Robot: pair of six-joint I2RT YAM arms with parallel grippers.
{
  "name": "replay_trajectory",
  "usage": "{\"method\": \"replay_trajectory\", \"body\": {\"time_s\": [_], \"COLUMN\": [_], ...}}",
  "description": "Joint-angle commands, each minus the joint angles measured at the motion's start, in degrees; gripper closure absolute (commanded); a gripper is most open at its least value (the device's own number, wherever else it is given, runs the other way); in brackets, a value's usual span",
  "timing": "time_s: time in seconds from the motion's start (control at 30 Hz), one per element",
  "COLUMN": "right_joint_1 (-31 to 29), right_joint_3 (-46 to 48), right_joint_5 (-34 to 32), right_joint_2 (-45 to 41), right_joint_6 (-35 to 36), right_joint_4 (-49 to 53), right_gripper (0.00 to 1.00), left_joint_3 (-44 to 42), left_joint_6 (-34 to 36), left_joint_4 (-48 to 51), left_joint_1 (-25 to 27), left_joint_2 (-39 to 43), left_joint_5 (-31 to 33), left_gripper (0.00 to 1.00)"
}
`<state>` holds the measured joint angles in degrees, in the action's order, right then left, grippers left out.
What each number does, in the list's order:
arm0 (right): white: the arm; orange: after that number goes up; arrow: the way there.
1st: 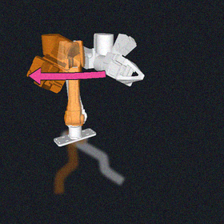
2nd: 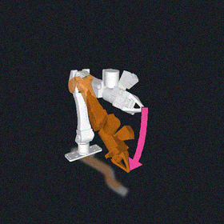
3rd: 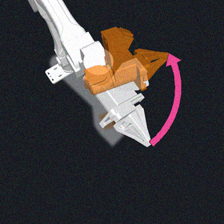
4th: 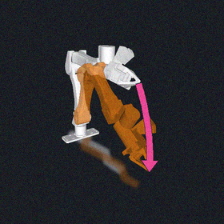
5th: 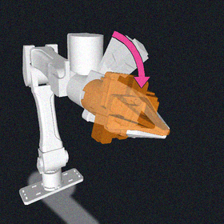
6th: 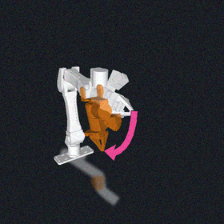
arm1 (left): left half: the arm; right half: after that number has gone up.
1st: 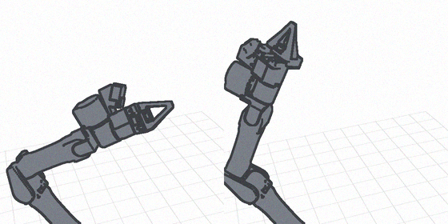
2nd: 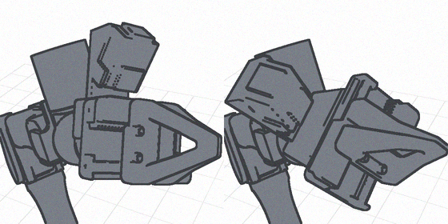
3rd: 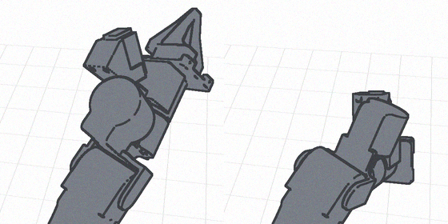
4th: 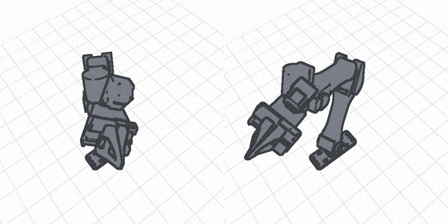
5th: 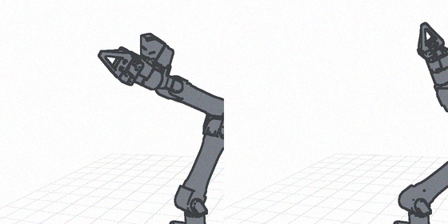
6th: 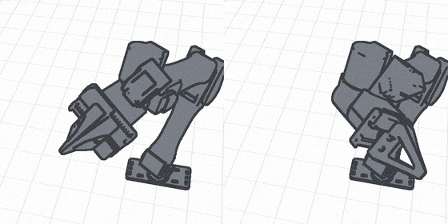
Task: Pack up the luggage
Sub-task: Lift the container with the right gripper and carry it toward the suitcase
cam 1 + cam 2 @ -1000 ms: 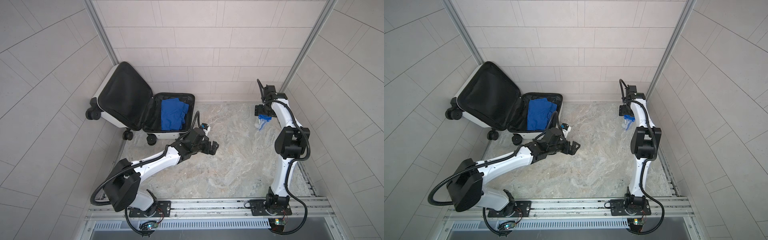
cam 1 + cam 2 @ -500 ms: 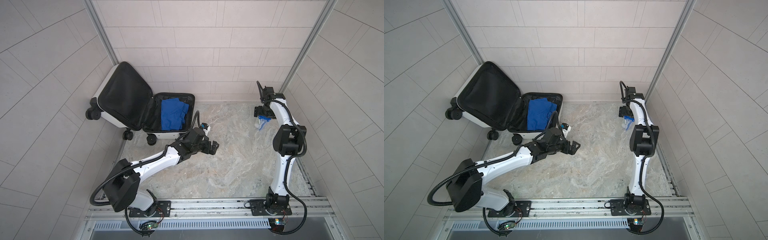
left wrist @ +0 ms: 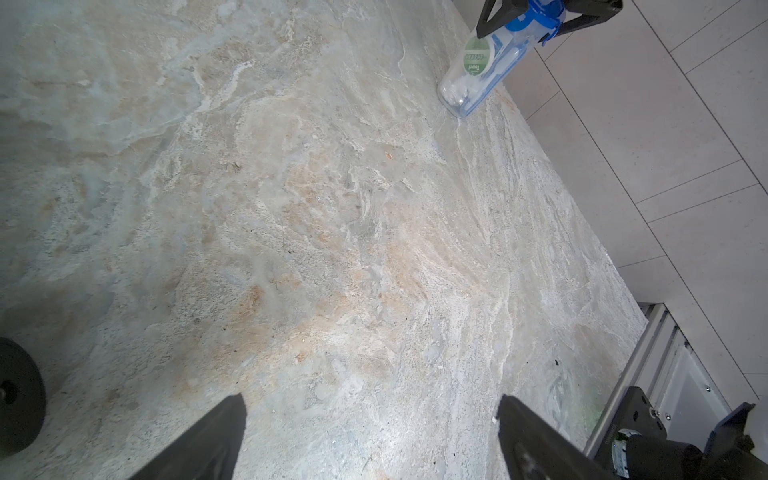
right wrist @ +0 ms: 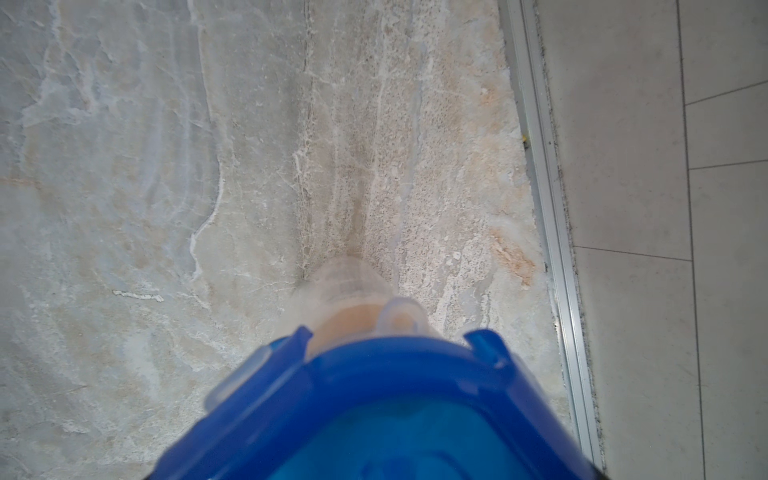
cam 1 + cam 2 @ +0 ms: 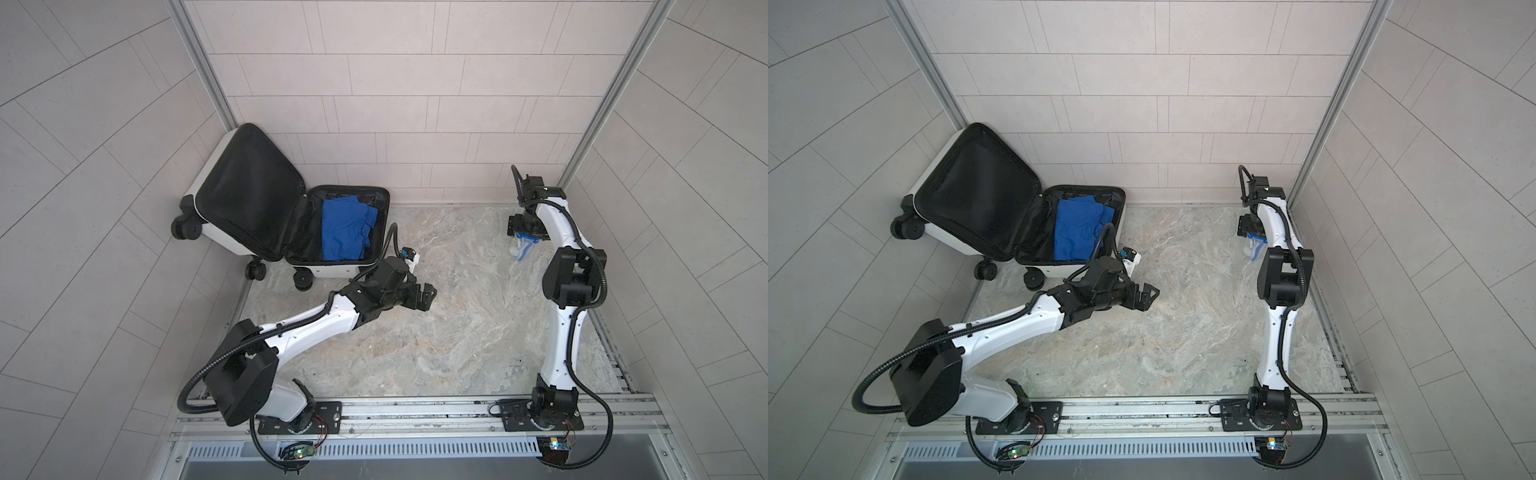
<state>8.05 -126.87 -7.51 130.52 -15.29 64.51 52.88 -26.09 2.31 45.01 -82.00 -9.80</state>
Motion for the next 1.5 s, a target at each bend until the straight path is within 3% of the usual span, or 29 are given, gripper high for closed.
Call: {"method": "replay_trajectory", "body": {"time_s": [0.0,0.37,0.6,0.9,1.23,1.47], "right_joint_1": [0.1,-5.0,-14.7,-30.6,-42.7,-45.8], "right_joint_3": [0.2,9.7,17.8,24.8,25.4,25.7], "right_joint_5": [-0.7,2.9,3.4,6.9,3.0,1.1], "right_joint_2": [-2.0,-12.0,-18.1,-23.5,-21.8,-19.9], "right_joint_6": [-0.6,-1.3,-2.1,-3.9,-5.7,-5.6], "right_joint_4": [1.8,-2.9,-6.3,-9.6,-10.1,-10.1], "right_gripper": [0.09,0.16,0.2,0.21,0.2,0.19], "left_joint_3": [-0.6,-2.1,-3.6,-8.4,-8.9,-9.2], "left_joint_6": [-0.2,-2.0,-3.5,-6.4,-4.9,-5.0], "left_joint_4": [-0.7,-2.8,-2.8,-1.4,4.2,5.1], "left_joint_1": [-0.4,-1.1,-3.4,-11.1,-13.1,-13.2], "left_joint_2": [1.5,2.3,3.7,9.3,14.8,16.1], "left_joint_5": [1.0,1.6,2.1,3.6,7.3,8.1], "left_gripper": [0.0,0.0,0.0,0.0,0.0,0.0]}}
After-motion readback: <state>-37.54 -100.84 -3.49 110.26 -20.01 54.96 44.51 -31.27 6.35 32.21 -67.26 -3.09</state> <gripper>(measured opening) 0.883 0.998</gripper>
